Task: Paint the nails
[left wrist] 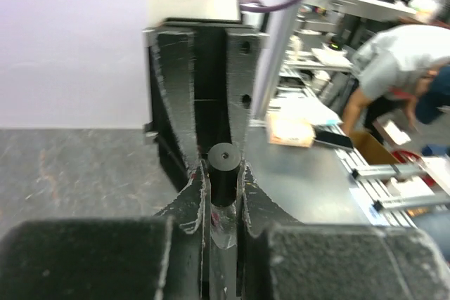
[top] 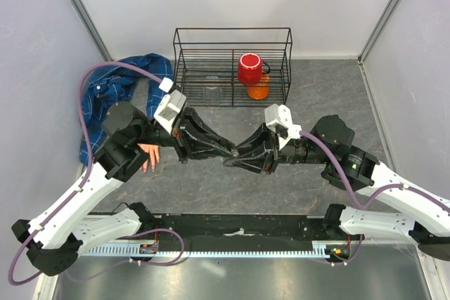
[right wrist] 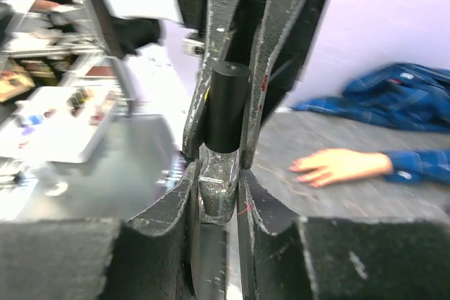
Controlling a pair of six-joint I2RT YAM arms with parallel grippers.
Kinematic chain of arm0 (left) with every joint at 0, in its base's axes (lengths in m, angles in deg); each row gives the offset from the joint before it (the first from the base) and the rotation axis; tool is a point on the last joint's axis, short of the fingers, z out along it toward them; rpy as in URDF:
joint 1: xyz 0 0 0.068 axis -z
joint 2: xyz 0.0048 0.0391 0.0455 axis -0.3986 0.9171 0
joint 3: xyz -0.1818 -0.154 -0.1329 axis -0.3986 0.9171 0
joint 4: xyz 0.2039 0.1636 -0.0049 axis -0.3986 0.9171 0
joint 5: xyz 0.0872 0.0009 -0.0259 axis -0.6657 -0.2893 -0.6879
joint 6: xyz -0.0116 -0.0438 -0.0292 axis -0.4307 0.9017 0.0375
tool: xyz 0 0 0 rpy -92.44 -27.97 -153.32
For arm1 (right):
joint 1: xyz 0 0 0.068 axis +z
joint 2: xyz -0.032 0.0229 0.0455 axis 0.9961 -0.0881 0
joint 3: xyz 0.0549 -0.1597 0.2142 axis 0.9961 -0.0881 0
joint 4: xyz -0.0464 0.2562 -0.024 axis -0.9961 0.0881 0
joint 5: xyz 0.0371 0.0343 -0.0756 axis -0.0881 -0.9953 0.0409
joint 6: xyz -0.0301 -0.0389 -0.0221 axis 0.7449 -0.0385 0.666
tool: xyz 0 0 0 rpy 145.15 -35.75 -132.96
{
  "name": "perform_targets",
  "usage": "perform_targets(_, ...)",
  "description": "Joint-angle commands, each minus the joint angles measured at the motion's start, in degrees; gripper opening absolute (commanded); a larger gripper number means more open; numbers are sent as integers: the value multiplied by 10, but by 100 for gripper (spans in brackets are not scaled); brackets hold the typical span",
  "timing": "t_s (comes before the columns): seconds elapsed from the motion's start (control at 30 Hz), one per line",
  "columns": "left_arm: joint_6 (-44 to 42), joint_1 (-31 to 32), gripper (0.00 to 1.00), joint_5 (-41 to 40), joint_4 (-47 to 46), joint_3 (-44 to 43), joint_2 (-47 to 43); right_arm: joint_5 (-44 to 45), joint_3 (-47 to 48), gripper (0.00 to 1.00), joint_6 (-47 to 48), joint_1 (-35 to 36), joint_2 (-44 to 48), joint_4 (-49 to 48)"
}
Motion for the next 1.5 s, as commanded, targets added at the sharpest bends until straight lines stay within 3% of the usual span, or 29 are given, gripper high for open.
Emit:
perform_targets(0.0, 33, -4, 4, 20, -20, -5, 19, -134, -11, 0, -46, 13, 7, -116)
perform_targets(0.03, 22, -6, 13, -3, 9, -14, 17, -116, -11, 0, -35, 13, 10, -109)
perform_targets(0.07, -5, -6, 42, -29, 41, -41, 17, -82, -10, 0, -28, 10, 10, -88)
perform_targets(0.13, -33, -6, 67, -106, 125, -64, 10, -17, 0, 0, -2, 9, 4, -63)
perform_targets(0.23, -48, -6, 81, -200, 178, -89, -9, 53, 18, 0, 32, 10, -15, -14)
perform_targets(0.27, -47, -6, 82, -226, 185, -91, -16, 115, 25, 0, 39, 10, -21, 6)
perform_targets(0.4, -15, -6, 74, -401, 240, -110, -29, 251, 62, 0, 68, 9, -66, 44)
perform_targets(0.5, -1, -6, 67, -440, 265, -124, -23, 300, 83, 0, 81, 9, -84, 47)
perform_targets(0.57, 0, -6, 54, -449, 265, -124, -16, 315, 89, 0, 83, 9, -91, 46)
perform_targets(0.63, -1, -7, 48, -449, 267, -124, -10, 331, 94, 0, 84, 10, -97, 45)
perform_targets(0.93, 2, -6, 50, -397, 257, -122, 24, 333, 89, 0, 80, 10, -88, 40)
perform_targets(1.0, 0, -6, 46, -387, 250, -121, 27, 327, 87, 0, 77, 9, -84, 40)
perform_targets(1.1, -5, -6, 29, -376, 240, -117, 26, 296, 78, 0, 77, 9, -72, 35)
perform_targets(1.13, -10, -6, 15, -370, 236, -116, 26, 287, 74, 0, 77, 9, -68, 27)
perform_targets(1.2, -15, -6, 4, -330, 221, -107, 25, 254, 59, 0, 74, 9, -52, 20)
perform_targets(1.3, -29, -6, 2, -226, 168, -80, 16, 173, 35, 0, 73, 9, -27, 4)
perform_targets(1.33, -30, -7, 2, -183, 123, -60, 13, 130, 30, 0, 73, 9, -22, -4)
perform_targets(1.37, -29, -7, 2, -80, 91, -47, 12, 82, 26, 0, 70, 9, -14, -8)
perform_targets(1.4, -9, -7, 2, -28, 38, -31, 9, -26, 19, 0, 63, 9, -12, -13)
perform_targets(1.47, 39, -7, 2, 69, -129, 32, -1, -94, 3, 0, 20, 9, -5, -76)
